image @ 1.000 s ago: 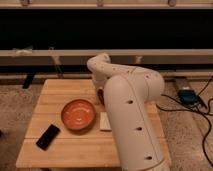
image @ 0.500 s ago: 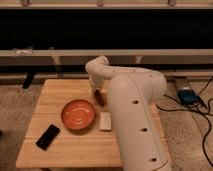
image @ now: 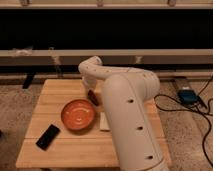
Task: Drag the pepper across the table
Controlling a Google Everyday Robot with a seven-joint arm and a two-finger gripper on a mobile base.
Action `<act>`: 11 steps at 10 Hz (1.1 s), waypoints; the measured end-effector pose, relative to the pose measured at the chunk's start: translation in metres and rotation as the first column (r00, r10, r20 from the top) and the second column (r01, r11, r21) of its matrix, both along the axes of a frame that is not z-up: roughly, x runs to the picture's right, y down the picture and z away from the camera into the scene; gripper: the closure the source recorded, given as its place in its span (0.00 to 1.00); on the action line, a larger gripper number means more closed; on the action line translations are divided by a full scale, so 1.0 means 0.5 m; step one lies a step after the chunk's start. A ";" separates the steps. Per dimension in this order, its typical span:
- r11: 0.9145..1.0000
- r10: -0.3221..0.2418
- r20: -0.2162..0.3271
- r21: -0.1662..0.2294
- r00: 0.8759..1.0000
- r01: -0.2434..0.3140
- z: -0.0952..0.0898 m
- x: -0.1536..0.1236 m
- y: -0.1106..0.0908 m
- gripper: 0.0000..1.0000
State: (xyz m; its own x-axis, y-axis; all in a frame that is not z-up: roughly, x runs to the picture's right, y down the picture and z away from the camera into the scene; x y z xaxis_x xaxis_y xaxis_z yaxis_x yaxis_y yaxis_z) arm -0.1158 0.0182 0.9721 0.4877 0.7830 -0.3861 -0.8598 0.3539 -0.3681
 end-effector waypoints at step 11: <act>0.989 -0.144 0.231 0.074 0.962 0.130 -0.033 -0.173 0.007 1.00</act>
